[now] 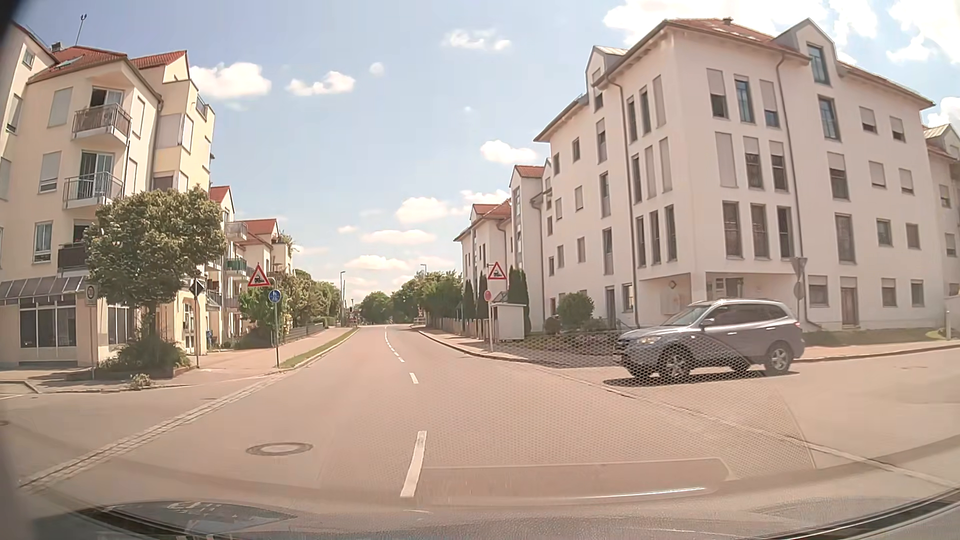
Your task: Follow the waypoints while adhering to traffic rules and regulations
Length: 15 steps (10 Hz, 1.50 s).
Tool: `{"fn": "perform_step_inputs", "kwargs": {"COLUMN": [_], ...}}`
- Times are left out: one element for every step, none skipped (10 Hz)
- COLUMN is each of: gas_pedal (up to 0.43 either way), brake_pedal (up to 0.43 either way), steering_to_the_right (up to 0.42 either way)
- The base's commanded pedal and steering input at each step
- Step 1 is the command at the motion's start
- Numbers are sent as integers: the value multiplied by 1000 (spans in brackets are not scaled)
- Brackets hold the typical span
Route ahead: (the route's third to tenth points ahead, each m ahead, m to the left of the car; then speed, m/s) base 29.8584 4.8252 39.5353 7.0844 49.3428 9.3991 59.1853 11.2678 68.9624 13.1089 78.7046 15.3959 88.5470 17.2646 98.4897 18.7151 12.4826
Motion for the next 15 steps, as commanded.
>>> {"fn": "perform_step_inputs", "kwargs": {"gas_pedal": [268, 268, 268, 268, 280, 280, 280, 280, 280, 280, 280, 280, 280, 280, 280], "brake_pedal": [12, 12, 6, 12, 12, 12, 12, 12, 12, 12, 12, 12, 12, 12, 12], "steering_to_the_right": [-61, -62, -63, -61, -60, -59, -57, -54, -52, -49, -45, -41, -37, -34, -30]}}
